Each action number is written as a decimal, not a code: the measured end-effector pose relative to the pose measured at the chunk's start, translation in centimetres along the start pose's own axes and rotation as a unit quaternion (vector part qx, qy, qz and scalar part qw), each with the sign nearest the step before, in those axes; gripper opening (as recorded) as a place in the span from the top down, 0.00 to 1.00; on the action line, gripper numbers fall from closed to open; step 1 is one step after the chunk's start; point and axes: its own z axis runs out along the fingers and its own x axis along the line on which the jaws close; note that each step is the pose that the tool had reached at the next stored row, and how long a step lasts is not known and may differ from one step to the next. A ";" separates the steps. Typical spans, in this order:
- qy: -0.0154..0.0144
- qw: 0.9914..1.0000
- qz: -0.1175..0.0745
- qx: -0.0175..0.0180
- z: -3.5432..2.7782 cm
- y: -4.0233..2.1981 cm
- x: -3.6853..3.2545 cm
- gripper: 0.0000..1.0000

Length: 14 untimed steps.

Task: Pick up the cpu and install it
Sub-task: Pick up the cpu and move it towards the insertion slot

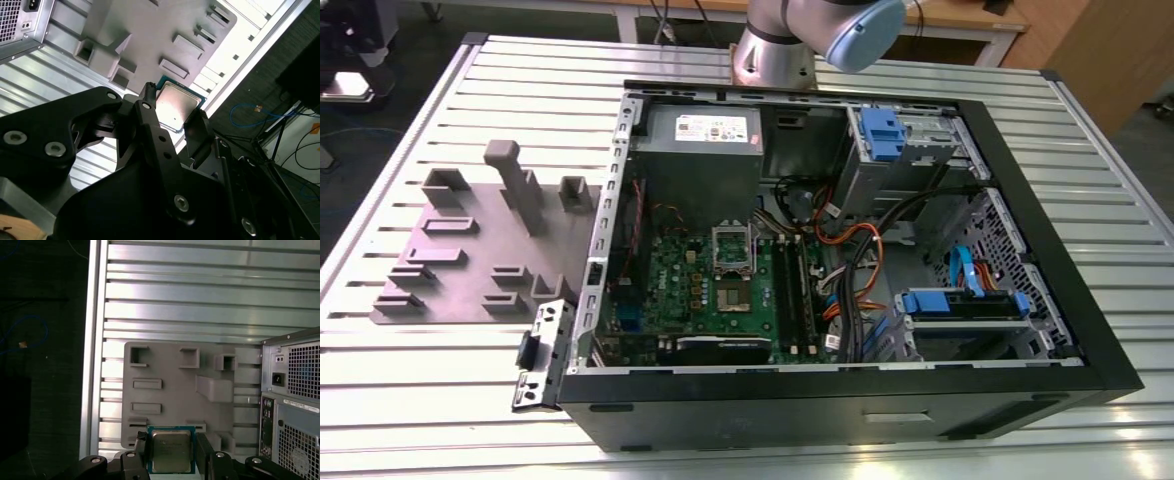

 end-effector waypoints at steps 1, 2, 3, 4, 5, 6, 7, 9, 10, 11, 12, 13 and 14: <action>0.000 1.000 0.000 0.000 0.00 0.00 -0.02 0.53; 0.000 1.000 0.000 0.000 0.00 0.00 -0.05 0.53; 0.000 1.000 0.000 0.000 0.00 0.00 -0.07 0.53; 0.000 1.000 0.000 0.000 0.00 0.00 -0.09 0.53; 0.000 1.000 0.000 0.000 0.00 0.00 -0.11 0.53; 0.000 1.000 0.000 0.000 0.00 0.00 -0.13 0.53; 0.000 1.000 0.000 0.000 0.00 0.00 -0.15 0.53; 0.000 1.000 0.000 0.000 0.00 -0.01 -0.25 0.53; 0.000 1.000 0.000 0.000 0.00 -0.01 -0.26 0.53; 0.000 1.000 0.000 0.000 0.00 -0.01 -0.28 0.53; 0.000 1.000 0.000 0.000 0.00 -0.01 -0.32 0.53; 0.000 1.000 0.000 0.000 0.00 -0.01 -0.33 0.53; 0.000 1.000 0.000 0.000 0.00 -0.01 -0.35 0.53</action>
